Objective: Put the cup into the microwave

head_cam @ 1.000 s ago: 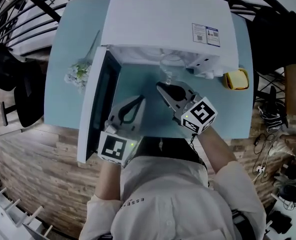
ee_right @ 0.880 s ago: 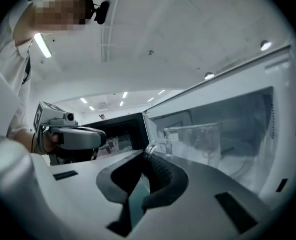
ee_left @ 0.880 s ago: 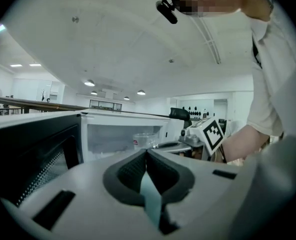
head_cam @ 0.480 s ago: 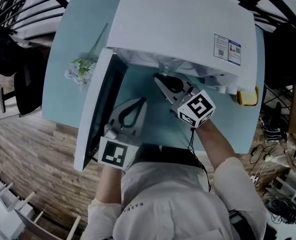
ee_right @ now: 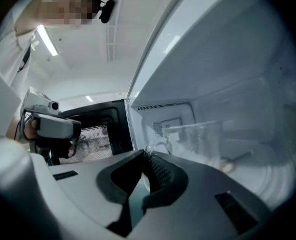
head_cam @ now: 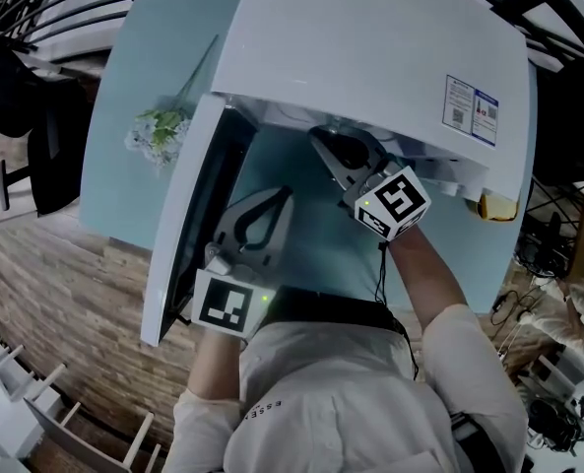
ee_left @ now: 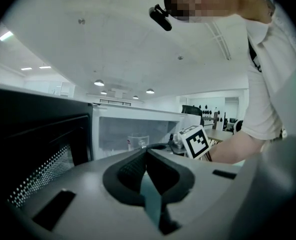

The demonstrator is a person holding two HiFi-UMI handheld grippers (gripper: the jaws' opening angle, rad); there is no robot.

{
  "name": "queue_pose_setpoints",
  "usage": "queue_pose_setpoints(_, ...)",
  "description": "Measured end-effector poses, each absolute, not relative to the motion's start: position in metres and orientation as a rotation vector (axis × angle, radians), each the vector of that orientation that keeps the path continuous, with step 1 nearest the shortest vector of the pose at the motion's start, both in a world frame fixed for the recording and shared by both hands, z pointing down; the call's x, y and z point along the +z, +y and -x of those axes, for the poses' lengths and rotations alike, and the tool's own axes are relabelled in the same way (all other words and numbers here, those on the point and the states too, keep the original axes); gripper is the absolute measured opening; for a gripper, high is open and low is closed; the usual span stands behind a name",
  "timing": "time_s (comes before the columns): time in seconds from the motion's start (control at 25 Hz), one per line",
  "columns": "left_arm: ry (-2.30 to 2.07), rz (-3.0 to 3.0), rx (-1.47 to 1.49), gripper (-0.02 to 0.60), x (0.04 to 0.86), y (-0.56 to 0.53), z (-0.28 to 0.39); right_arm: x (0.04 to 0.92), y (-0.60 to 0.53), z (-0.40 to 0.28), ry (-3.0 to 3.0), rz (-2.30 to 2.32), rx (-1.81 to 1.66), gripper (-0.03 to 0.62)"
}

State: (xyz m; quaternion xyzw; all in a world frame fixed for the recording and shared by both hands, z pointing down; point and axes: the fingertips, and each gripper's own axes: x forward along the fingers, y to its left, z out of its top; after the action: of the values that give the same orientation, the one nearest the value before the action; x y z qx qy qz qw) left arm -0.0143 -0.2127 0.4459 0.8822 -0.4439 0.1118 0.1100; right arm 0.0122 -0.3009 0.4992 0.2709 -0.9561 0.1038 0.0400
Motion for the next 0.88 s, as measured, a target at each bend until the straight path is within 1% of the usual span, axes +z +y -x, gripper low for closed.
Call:
queue_pose_setpoints(0.48, -1.247, -2.567, 0.320, 0.003, 0.464, -0.212, 0.001, 0.512, -0.319, -0.015, -2.891, -0.926, 0.253, 0.021)
queue_pose_setpoints(0.88, -1.231, -2.532, 0.290, 0.003, 0.471, -0.211, 0.002, 0.519, -0.319, -0.023, -2.888, -0.973, 0.374, 0.021)
